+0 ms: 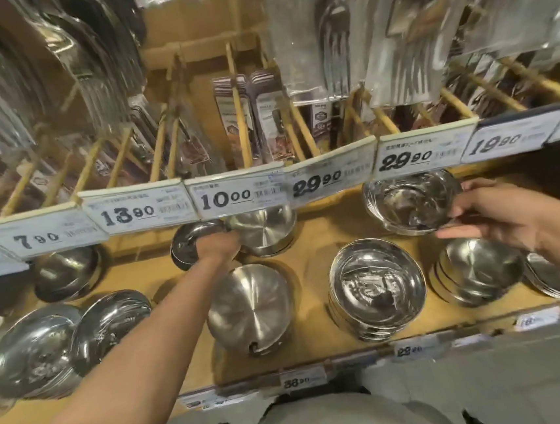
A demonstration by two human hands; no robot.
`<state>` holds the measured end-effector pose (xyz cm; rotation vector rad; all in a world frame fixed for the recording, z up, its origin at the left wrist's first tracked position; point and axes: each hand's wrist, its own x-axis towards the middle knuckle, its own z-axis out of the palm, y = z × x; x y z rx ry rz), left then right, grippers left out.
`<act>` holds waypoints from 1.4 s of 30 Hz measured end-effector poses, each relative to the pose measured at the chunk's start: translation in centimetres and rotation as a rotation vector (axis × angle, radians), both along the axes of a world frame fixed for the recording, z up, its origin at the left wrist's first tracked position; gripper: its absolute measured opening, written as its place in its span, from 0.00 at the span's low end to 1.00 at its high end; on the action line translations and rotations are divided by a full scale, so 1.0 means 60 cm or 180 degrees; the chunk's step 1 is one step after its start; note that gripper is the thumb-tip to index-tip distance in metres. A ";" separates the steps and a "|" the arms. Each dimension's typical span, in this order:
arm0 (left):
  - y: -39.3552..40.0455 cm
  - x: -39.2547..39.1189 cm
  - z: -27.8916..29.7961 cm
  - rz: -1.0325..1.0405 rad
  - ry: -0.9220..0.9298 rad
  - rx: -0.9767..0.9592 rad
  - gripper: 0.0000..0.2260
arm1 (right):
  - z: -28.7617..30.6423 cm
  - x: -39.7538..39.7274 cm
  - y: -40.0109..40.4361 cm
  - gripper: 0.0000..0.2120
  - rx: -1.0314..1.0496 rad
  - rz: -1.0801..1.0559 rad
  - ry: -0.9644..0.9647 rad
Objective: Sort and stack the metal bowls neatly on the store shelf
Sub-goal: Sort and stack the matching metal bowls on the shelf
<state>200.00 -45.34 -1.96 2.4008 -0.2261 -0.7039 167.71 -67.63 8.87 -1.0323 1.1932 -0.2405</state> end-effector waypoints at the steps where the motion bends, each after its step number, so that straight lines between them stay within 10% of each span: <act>1: 0.000 0.004 0.002 -0.0013 -0.0017 0.0049 0.17 | 0.002 0.003 0.011 0.11 -0.0021 -0.0065 -0.0034; 13: -0.009 0.035 0.010 -0.0135 0.1096 -0.0352 0.03 | -0.004 0.006 0.117 0.16 0.0078 -0.0669 -0.0383; 19: 0.020 0.037 0.045 -0.0184 0.1158 -0.0417 0.14 | 0.012 0.010 0.123 0.14 0.0070 -0.0607 -0.0474; 42: 0.176 -0.184 0.081 0.1080 0.1437 -0.1491 0.13 | 0.044 -0.008 0.155 0.14 0.0078 0.0742 -0.0546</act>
